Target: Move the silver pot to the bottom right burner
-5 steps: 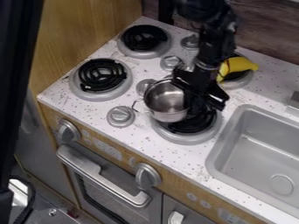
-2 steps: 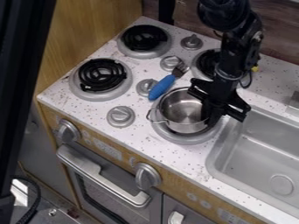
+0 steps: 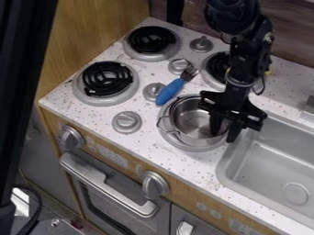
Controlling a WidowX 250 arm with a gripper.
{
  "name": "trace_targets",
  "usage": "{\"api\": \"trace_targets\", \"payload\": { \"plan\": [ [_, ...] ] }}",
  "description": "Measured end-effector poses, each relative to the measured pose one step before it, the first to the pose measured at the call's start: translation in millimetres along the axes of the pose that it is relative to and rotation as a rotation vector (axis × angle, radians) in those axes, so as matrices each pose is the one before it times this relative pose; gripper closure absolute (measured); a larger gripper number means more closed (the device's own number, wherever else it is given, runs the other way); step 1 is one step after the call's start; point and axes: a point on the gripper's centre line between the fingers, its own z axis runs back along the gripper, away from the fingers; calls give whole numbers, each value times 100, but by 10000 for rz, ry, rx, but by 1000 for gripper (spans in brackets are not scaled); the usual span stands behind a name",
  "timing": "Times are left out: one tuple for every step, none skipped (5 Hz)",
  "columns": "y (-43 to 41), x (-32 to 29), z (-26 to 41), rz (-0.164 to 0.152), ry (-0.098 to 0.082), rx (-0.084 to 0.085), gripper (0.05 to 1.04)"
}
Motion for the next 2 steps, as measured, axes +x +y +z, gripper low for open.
{"api": "trace_targets", "payload": {
  "plan": [
    [280, -117, 2109, 219, -830, -273, 273],
    [-202, -694, 1589, 138, -354, -502, 83]
  ]
}}
